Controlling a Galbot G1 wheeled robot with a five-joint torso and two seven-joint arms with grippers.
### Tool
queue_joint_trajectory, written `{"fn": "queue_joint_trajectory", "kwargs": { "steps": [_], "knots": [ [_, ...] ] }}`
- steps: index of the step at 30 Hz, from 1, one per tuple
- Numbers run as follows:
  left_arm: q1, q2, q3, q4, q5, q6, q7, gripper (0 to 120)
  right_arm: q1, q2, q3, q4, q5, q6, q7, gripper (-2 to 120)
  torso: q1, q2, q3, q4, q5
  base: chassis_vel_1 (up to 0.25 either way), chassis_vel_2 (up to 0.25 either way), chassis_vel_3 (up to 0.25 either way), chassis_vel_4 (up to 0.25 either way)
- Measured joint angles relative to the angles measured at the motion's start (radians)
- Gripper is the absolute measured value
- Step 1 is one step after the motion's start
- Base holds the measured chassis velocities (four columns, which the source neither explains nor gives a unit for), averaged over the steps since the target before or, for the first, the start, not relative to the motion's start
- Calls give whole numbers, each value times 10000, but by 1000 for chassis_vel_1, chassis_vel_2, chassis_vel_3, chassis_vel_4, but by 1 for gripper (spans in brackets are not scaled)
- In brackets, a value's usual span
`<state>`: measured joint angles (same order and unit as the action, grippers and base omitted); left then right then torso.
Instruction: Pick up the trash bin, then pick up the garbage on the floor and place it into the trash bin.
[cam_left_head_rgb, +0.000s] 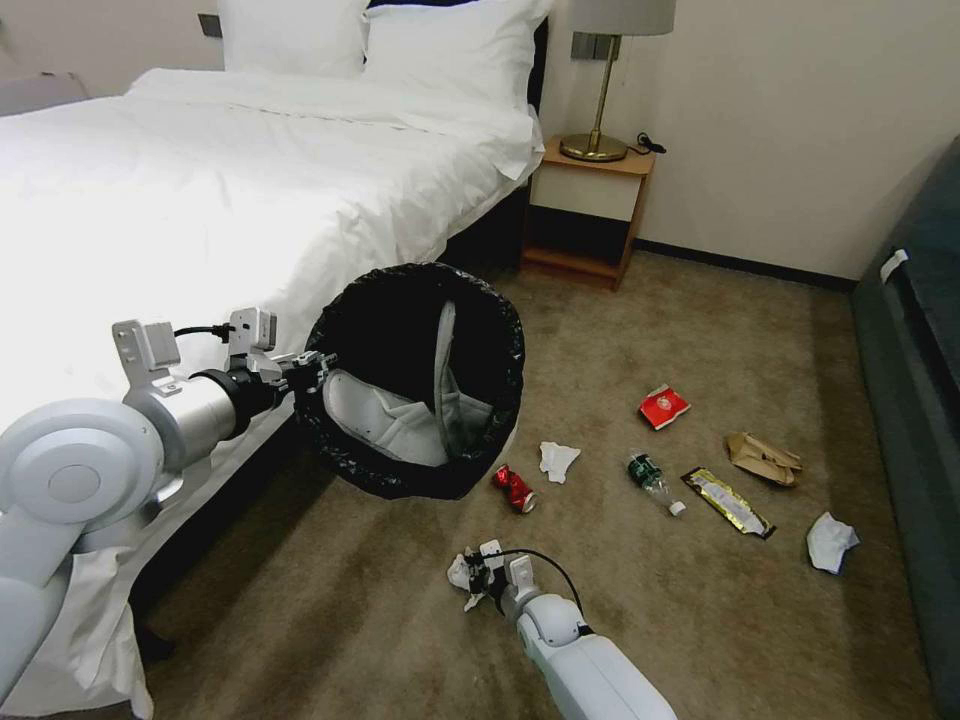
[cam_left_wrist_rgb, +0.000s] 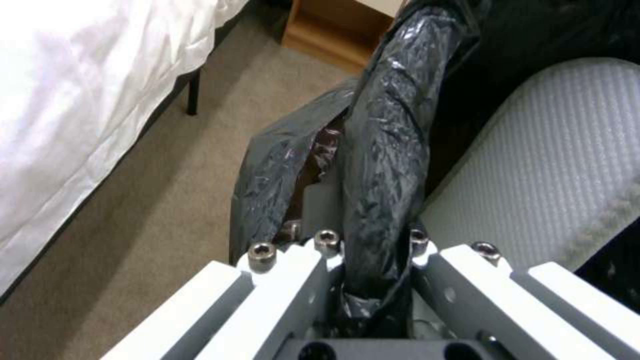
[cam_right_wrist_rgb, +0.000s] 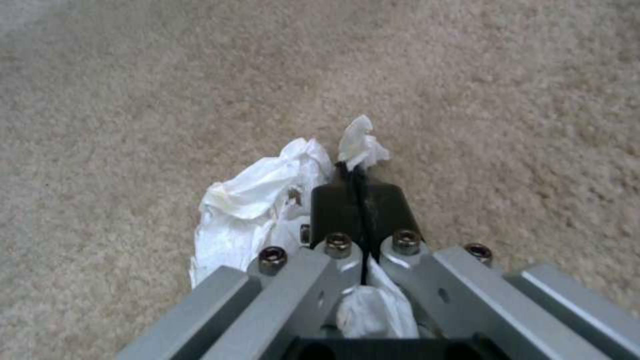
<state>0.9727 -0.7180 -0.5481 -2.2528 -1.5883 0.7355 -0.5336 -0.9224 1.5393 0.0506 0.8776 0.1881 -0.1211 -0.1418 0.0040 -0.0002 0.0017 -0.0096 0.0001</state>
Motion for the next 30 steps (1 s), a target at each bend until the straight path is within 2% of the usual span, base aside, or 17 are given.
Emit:
{"fn": "queue_joint_trajectory", "kwargs": {
  "steps": [9, 11, 12, 14, 15, 17, 18, 21, 25, 26, 27, 29, 30],
  "knots": [
    [24, 41, -29, -63, 7, 0, 6, 1, -103, -494, 307, 1004, 442, -111, 406, 0, 1, 0, -2, -3, -2, 0, 0, 0, 0],
    [112, 67, -84, -109, 9, 0, 14, 1, -246, -927, 503, 2000, 749, -242, 533, 0, 0, 0, -1, -2, -2, 0, 0, 0, 0],
    [112, 67, -84, -109, 9, 0, 14, 1, -246, -927, 503, 2000, 749, -242, 533, 0, 0, 0, -1, -2, -2, 0, 0, 0, 0],
    [207, 76, -115, -111, 29, 0, 40, 1, -457, -1465, 658, 3560, 1534, -562, 704, 0, 1, 0, -3, -3, 1, 0, 0, 0, 0],
    [207, 76, -115, -111, 29, 0, 40, 1, -457, -1465, 658, 3560, 1534, -562, 704, 0, 1, 0, -3, -3, 1, 0, 0, 0, 0],
    [258, 90, -124, -75, 72, 0, 59, 1, -689, -2025, 875, 5147, 2457, -927, 822, 0, 0, 0, -4, -2, -1, 0, 0, 0, 0],
    [258, 90, -124, -75, 72, 0, 59, 1, -689, -2025, 875, 5147, 2457, -927, 822, 0, 0, 0, -4, -2, -1, 0, 0, 0, 0],
    [355, 100, -168, -52, 96, -1, 35, 1, -807, -2710, 1260, 6659, 3334, -1280, 1193, 0, 0, 0, -4, -3, 1, 0, 0, 0, 0],
    [453, 104, -257, -58, 101, -1, 9, 1, -810, -3170, 1467, 7439, 3768, -1566, 1373, 0, -1, 0, -3, -3, 0, 0, 0, 0, 0],
    [478, 86, -285, -58, 110, -1, -13, 1, -835, -3621, 1683, 8053, 4083, -1772, 1510, 0, -1, 0, -3, 0, 2, 0, 0, 0, 0],
    [478, 86, -285, -58, 110, -1, -13, 1, -835, -3621, 1683, 8053, 4083, -1772, 1510, 0, -1, 0, -3, 0, 2, 0, 0, 0, 0],
    [451, 18, -280, -20, 119, 0, -54, 1, -967, -4363, 2108, 8854, 4458, -2037, 1719, 0, -1, 0, -4, -2, -1, 0, 0, 0, 0],
    [451, 18, -280, -20, 119, 0, -54, 1, -967, -4363, 2108, 8854, 4458, -2037, 1719, 0, -1, 0, -4, -2, -1, 0, 0, 0, 0]
  ]
}}
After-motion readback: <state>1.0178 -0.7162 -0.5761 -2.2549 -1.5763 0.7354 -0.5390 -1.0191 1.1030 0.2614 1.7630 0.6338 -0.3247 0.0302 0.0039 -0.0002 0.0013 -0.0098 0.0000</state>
